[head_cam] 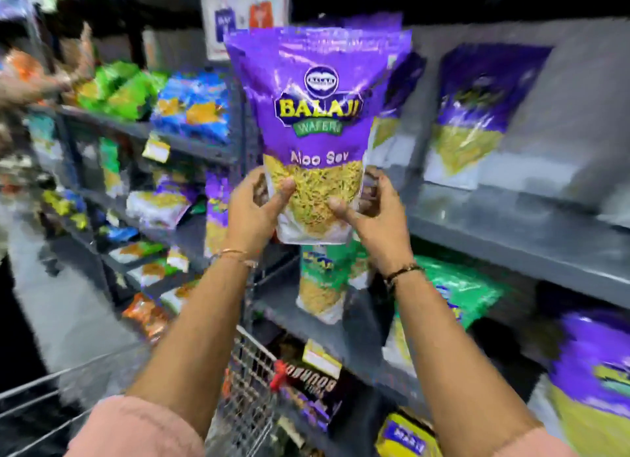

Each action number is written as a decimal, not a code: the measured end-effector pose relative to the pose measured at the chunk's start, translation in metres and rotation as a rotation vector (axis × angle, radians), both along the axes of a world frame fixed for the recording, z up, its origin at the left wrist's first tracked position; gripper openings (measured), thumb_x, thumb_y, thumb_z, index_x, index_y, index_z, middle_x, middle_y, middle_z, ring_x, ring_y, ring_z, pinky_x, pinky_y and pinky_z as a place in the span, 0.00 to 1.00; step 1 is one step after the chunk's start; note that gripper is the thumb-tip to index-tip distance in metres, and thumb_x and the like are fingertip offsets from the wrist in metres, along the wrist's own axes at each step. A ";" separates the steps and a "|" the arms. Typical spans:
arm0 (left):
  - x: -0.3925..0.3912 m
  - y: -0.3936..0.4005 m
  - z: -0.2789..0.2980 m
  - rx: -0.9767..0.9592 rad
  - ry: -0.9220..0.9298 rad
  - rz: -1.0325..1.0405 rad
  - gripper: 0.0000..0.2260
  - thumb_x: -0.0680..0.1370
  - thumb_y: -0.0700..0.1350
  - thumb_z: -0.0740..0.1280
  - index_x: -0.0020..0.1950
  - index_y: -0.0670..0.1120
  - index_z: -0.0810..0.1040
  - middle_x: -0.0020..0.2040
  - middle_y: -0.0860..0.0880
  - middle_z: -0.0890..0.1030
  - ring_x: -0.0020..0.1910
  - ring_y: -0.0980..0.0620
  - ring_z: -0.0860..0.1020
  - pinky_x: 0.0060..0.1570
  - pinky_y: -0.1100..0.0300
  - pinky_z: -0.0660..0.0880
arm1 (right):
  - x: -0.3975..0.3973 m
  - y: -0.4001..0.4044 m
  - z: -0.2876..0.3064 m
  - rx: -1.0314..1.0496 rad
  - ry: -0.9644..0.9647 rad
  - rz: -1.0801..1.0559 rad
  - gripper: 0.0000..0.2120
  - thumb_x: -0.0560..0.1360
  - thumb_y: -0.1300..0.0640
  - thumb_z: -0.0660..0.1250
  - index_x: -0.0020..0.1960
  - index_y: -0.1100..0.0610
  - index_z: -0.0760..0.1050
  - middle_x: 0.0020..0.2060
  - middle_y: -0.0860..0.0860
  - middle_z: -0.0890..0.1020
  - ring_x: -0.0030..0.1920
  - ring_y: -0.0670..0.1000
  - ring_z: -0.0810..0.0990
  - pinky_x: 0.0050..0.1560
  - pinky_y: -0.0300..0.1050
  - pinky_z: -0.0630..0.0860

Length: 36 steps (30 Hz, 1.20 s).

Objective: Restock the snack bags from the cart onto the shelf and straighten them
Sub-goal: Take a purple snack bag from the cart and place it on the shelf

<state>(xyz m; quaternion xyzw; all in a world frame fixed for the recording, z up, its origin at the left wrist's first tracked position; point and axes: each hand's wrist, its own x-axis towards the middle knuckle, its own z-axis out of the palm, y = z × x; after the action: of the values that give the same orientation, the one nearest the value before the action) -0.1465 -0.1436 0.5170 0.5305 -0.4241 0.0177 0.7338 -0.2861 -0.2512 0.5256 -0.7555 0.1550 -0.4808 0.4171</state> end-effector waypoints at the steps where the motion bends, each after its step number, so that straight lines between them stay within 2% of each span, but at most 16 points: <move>1: -0.007 -0.016 0.016 -0.018 -0.029 -0.026 0.11 0.76 0.36 0.64 0.57 0.34 0.73 0.52 0.46 0.79 0.40 0.71 0.77 0.46 0.73 0.74 | -0.012 -0.009 0.014 -0.017 -0.037 -0.048 0.24 0.64 0.53 0.78 0.55 0.42 0.71 0.48 0.49 0.83 0.49 0.51 0.82 0.58 0.53 0.79; 3: -0.019 -0.041 0.038 -0.023 -0.060 -0.092 0.11 0.77 0.40 0.64 0.56 0.34 0.75 0.50 0.46 0.79 0.40 0.66 0.77 0.45 0.68 0.77 | -0.028 -0.024 0.031 -0.027 -0.079 -0.153 0.25 0.65 0.51 0.78 0.58 0.45 0.73 0.49 0.49 0.83 0.49 0.52 0.82 0.59 0.56 0.79; 5: -0.030 -0.069 0.053 0.008 -0.059 -0.143 0.13 0.76 0.45 0.66 0.55 0.38 0.77 0.47 0.45 0.79 0.43 0.55 0.77 0.47 0.54 0.78 | -0.043 -0.041 0.043 -0.038 -0.066 -0.268 0.28 0.64 0.46 0.78 0.61 0.49 0.72 0.51 0.47 0.83 0.51 0.53 0.82 0.58 0.55 0.79; 6: -0.034 -0.084 0.057 0.025 -0.064 -0.154 0.12 0.76 0.47 0.66 0.54 0.41 0.78 0.46 0.45 0.80 0.43 0.52 0.77 0.46 0.53 0.78 | -0.050 -0.050 0.047 -0.041 -0.046 -0.335 0.29 0.64 0.44 0.77 0.61 0.48 0.72 0.52 0.45 0.83 0.52 0.52 0.82 0.57 0.55 0.79; 8: -0.043 -0.118 0.062 0.035 -0.087 -0.214 0.10 0.76 0.48 0.67 0.52 0.43 0.79 0.44 0.45 0.81 0.42 0.54 0.78 0.44 0.55 0.77 | -0.064 -0.070 0.050 -0.014 -0.025 -0.431 0.31 0.64 0.44 0.77 0.63 0.49 0.71 0.55 0.50 0.83 0.54 0.54 0.82 0.58 0.57 0.79; 11: -0.055 -0.157 0.058 0.103 -0.102 -0.261 0.17 0.72 0.56 0.69 0.47 0.43 0.79 0.40 0.45 0.79 0.33 0.64 0.74 0.38 0.63 0.73 | -0.077 -0.094 0.043 0.016 0.041 -0.520 0.29 0.66 0.46 0.77 0.63 0.49 0.70 0.56 0.56 0.83 0.55 0.59 0.81 0.59 0.59 0.77; 12: -0.056 -0.168 0.055 0.104 -0.083 -0.290 0.17 0.72 0.57 0.69 0.47 0.43 0.79 0.40 0.45 0.79 0.35 0.62 0.75 0.40 0.62 0.73 | -0.079 -0.101 0.040 0.016 0.050 -0.539 0.27 0.67 0.46 0.76 0.62 0.48 0.70 0.55 0.56 0.83 0.55 0.59 0.80 0.59 0.59 0.77; 15: -0.056 -0.194 0.049 0.095 -0.054 -0.335 0.09 0.75 0.48 0.67 0.50 0.44 0.78 0.44 0.44 0.80 0.45 0.53 0.75 0.50 0.53 0.72 | -0.080 -0.117 0.036 0.011 0.051 -0.585 0.25 0.67 0.47 0.76 0.59 0.47 0.70 0.53 0.53 0.83 0.55 0.59 0.80 0.57 0.55 0.78; 20: -0.055 -0.211 0.050 0.098 -0.045 -0.357 0.09 0.76 0.45 0.66 0.54 0.43 0.77 0.48 0.46 0.80 0.42 0.64 0.78 0.49 0.66 0.74 | -0.074 -0.129 0.036 0.040 0.055 -0.596 0.26 0.69 0.49 0.76 0.63 0.51 0.69 0.55 0.58 0.83 0.56 0.60 0.80 0.58 0.56 0.78; 22: -0.060 -0.209 0.053 0.127 -0.009 -0.347 0.12 0.76 0.44 0.66 0.57 0.40 0.76 0.51 0.42 0.81 0.47 0.55 0.77 0.52 0.61 0.74 | -0.076 -0.129 0.037 0.049 0.065 -0.579 0.29 0.69 0.49 0.75 0.65 0.51 0.68 0.57 0.58 0.82 0.58 0.60 0.80 0.59 0.53 0.78; 24: -0.068 -0.205 0.057 0.075 0.018 -0.256 0.16 0.75 0.44 0.68 0.60 0.39 0.74 0.57 0.39 0.80 0.53 0.52 0.76 0.52 0.66 0.73 | -0.087 -0.129 0.040 0.036 0.067 -0.582 0.31 0.69 0.49 0.75 0.69 0.50 0.67 0.61 0.59 0.80 0.61 0.57 0.78 0.57 0.41 0.75; 26: -0.084 -0.201 0.063 -0.010 -0.060 -0.049 0.22 0.75 0.49 0.68 0.66 0.42 0.71 0.65 0.41 0.76 0.63 0.49 0.73 0.63 0.61 0.69 | -0.105 -0.127 0.046 -0.021 0.066 -0.643 0.30 0.72 0.50 0.72 0.70 0.48 0.66 0.63 0.58 0.78 0.63 0.56 0.76 0.56 0.37 0.71; 27: -0.096 -0.198 0.069 -0.052 -0.131 0.055 0.24 0.75 0.52 0.67 0.68 0.44 0.69 0.67 0.42 0.74 0.68 0.47 0.70 0.69 0.58 0.65 | -0.117 -0.125 0.050 -0.067 0.057 -0.682 0.27 0.73 0.50 0.71 0.70 0.48 0.66 0.63 0.57 0.78 0.62 0.57 0.76 0.58 0.41 0.73; 29: -0.134 -0.193 0.079 -0.149 -0.252 0.173 0.25 0.75 0.55 0.65 0.70 0.46 0.67 0.71 0.44 0.71 0.74 0.46 0.62 0.73 0.55 0.56 | -0.149 -0.118 0.055 -0.174 0.025 -0.757 0.23 0.76 0.52 0.67 0.69 0.50 0.68 0.61 0.56 0.79 0.60 0.56 0.78 0.61 0.50 0.76; 32: -0.206 -0.193 0.087 -0.225 -0.365 0.146 0.24 0.76 0.52 0.64 0.71 0.46 0.66 0.72 0.46 0.70 0.75 0.46 0.60 0.74 0.53 0.54 | -0.209 -0.108 0.058 -0.373 -0.030 -0.863 0.18 0.77 0.56 0.65 0.67 0.53 0.72 0.60 0.53 0.81 0.59 0.53 0.80 0.61 0.52 0.77; 36: -0.314 -0.201 0.077 -0.182 -0.462 0.034 0.28 0.75 0.52 0.64 0.72 0.47 0.63 0.74 0.48 0.66 0.76 0.46 0.57 0.75 0.48 0.55 | -0.315 -0.112 0.062 -0.635 -0.025 -1.075 0.16 0.78 0.56 0.64 0.65 0.54 0.75 0.56 0.53 0.83 0.56 0.56 0.80 0.59 0.46 0.74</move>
<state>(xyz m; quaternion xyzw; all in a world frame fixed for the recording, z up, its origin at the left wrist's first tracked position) -0.4605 -0.3446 0.5937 0.4511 -0.5682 0.1892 0.6617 -0.6013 -0.3637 0.5877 -0.6535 0.3580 -0.6549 -0.1263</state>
